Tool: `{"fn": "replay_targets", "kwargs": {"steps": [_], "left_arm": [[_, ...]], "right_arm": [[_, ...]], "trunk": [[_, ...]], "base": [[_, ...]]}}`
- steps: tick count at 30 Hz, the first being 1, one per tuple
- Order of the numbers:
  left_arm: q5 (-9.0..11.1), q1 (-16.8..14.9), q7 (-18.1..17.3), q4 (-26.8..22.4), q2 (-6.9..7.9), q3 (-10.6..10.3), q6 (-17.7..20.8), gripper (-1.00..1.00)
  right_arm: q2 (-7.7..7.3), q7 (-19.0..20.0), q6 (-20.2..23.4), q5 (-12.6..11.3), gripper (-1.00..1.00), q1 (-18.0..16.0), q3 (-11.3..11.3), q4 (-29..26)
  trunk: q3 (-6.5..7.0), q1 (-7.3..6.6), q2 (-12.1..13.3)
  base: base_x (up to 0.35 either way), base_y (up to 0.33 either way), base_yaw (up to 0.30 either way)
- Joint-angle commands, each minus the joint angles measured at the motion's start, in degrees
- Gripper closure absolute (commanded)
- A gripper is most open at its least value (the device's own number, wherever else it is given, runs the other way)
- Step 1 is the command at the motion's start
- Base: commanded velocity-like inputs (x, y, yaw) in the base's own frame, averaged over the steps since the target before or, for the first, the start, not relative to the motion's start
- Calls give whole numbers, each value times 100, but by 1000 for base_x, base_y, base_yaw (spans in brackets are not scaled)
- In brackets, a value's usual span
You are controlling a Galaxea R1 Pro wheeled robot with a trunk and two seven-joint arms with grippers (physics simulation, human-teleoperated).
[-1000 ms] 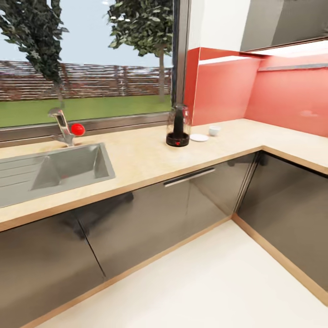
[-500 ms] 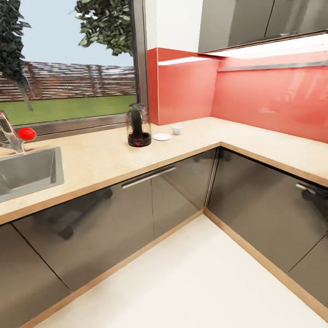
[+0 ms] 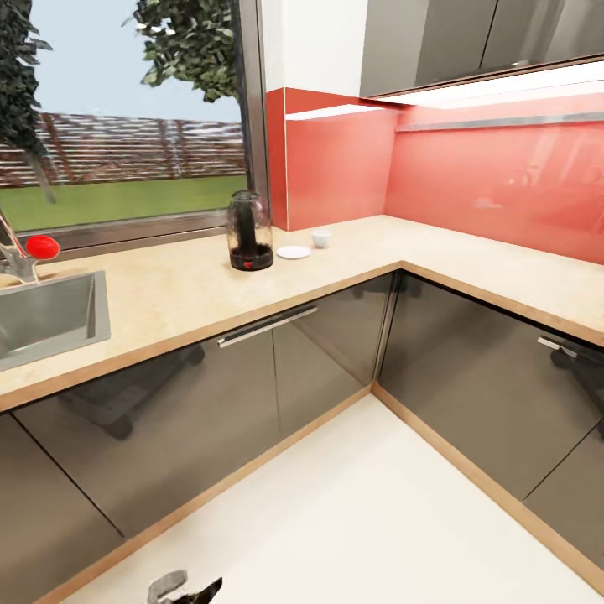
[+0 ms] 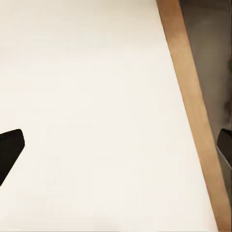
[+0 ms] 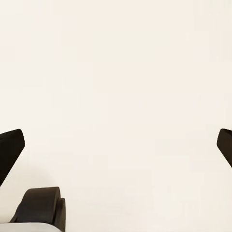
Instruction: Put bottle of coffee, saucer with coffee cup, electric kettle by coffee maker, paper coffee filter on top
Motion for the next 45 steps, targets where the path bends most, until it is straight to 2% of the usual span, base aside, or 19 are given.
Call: {"fn": "replay_targets", "kwargs": {"steps": [1,2,3,5,8,12,14,17,24,26,27,28,29,32,35,36,38,41,45], "left_arm": [[42,-5,386,-2254,-60,-14,793,-100],[41,-5,685,-2986,-96,-16,1276,-100],[39,-9,1204,-4363,-143,-22,2099,-100],[40,-54,1427,-5122,-160,-23,2682,-100],[43,-361,1543,-5638,-187,-24,3271,-100],[43,-1107,1620,-5986,-302,-25,3931,-100],[39,-1701,1704,-6099,-511,-25,4328,-100],[34,-2303,1963,-6146,-744,-25,4655,-100],[30,-3806,3005,-5941,-1177,-25,5104,-100],[25,-4714,3531,-5581,-1367,-25,5322,-100],[18,-4915,3679,-5484,-1398,-27,5366,-100],[-43,-5525,4364,-5241,-1472,-41,5459,-100],[-120,-5690,4709,-5250,-1490,-68,5477,-100],[-350,-5832,5074,-5378,-1503,-180,5493,-100],[-975,-5921,5306,-5517,-1505,-451,5505,-100],[-1542,-5951,5379,-5575,-1502,-567,5511,-100],[-2091,-5972,5425,-5615,-1412,-640,5516,-100],[-2318,-5980,5441,-5619,-1319,-662,5518,-100],[-2366,-5982,5450,-5566,-1295,-660,5518,-100]], "right_arm": [[4,-2,-19,60,-100,-4,-35,8],[4,-4,-19,60,-100,-1,-36,11],[3,-5,-19,61,-100,-2,-40,12],[3,-5,-19,64,-100,-2,-38,13],[4,-5,-19,66,-100,-3,-36,14],[4,-4,-19,68,-100,-1,-35,20],[4,-6,-19,68,-100,-1,-33,21],[4,-4,-19,68,-100,-2,-29,24],[4,-3,-19,69,-100,-1,-14,61],[4,-2,-19,69,-100,0,-12,70],[4,-2,-19,69,-100,-1,-11,71],[4,-2,-19,71,-100,1,-2,102],[4,1,-19,70,-100,3,42,160],[4,4,-15,70,-100,1,218,299],[4,5,-18,69,-100,-2,621,436],[0,6,-18,65,-100,-3,910,488],[0,6,-19,61,-100,-3,1132,524],[3,6,-12,66,-100,-2,1236,545],[27,-1,-11,67,-100,0,1259,831]], "trunk": [[-4,-1,-2],[-4,-1,-2],[-4,-1,-2],[-4,-1,-2],[-4,-1,-2],[-4,-1,-2],[-4,-1,-2],[-4,-1,-2],[-4,-1,-2],[-4,-1,-2],[-4,-1,-2],[-4,-1,-2],[-4,-1,-2],[-4,-1,-2],[-4,-1,-2],[-4,-1,-2],[-4,-1,-2],[-4,-1,-2],[-4,-1,-2]], "base": [[0,0,0],[0,0,0],[0,0,0],[0,0,0],[0,0,0],[0,0,0],[0,0,0],[0,0,0],[0,0,0],[0,0,0],[0,0,0],[0,0,0],[0,0,0],[0,0,0],[0,0,0],[0,0,0],[0,0,0],[130,19,0],[144,29,0]]}}
